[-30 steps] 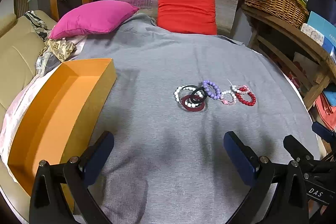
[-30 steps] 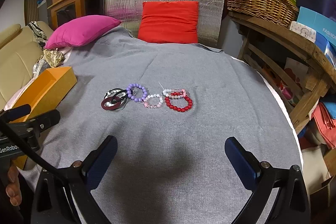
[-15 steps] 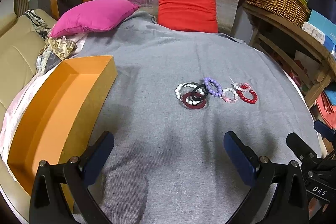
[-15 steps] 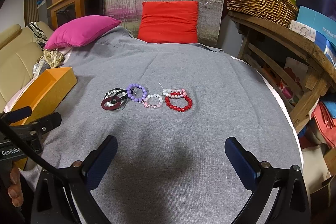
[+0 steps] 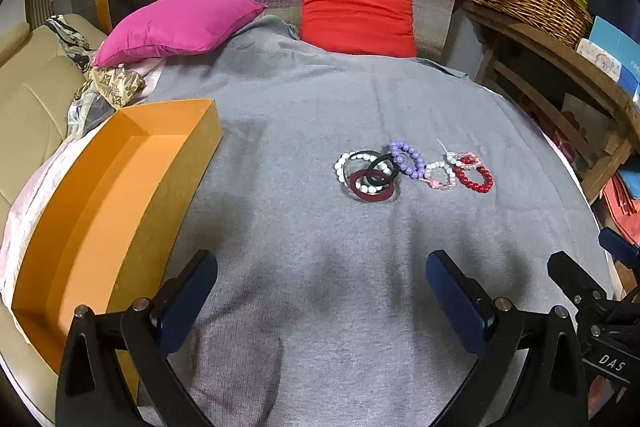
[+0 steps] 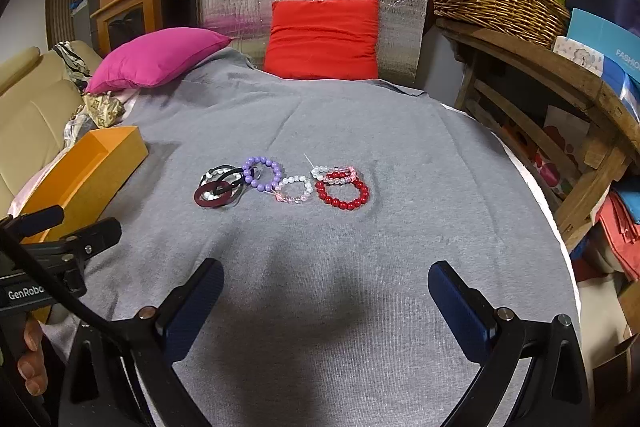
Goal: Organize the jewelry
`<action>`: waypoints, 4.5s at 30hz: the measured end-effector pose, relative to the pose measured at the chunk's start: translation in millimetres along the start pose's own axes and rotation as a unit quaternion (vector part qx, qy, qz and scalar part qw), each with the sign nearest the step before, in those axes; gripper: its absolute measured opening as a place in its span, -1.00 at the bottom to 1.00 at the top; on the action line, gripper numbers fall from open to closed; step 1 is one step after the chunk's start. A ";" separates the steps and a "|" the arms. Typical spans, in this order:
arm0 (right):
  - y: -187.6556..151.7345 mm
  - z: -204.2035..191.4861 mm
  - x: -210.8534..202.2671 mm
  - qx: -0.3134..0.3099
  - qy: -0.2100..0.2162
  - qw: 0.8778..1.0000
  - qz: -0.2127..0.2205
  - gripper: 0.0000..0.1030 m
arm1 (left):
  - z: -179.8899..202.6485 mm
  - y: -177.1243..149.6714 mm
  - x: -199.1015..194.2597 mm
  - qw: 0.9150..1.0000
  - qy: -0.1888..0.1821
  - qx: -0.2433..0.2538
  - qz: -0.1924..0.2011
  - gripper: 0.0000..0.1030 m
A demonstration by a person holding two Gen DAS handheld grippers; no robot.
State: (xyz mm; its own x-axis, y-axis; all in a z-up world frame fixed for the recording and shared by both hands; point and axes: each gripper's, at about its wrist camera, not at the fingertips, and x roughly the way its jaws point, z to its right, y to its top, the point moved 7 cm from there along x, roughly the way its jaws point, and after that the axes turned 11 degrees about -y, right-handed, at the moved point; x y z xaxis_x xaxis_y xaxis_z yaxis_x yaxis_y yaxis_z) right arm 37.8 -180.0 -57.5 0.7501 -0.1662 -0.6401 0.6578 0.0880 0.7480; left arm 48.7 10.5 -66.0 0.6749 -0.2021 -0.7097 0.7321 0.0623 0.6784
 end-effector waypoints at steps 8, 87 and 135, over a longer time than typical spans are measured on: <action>-5.0 4.4 7.7 0.005 0.000 1.000 -0.010 1.00 | -7.1 -9.1 14.7 1.000 0.000 -0.007 -0.021 1.00; 14.3 87.7 98.1 0.099 0.095 0.980 -0.143 -0.81 | 38.2 37.1 86.1 0.996 -0.051 0.064 -0.030 1.00; -40.3 108.8 117.4 0.173 0.103 0.963 -0.180 -0.81 | 136.8 43.9 136.1 0.969 -0.147 0.160 -0.115 -0.85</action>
State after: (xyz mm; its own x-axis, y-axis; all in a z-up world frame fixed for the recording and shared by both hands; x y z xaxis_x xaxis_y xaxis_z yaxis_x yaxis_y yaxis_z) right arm 91.9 -309.9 -143.7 0.4995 0.0766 -0.8629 0.8422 -0.2765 0.4629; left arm 160.1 -148.0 -106.8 0.4066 -0.4471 -0.7967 0.7624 -0.3144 0.5655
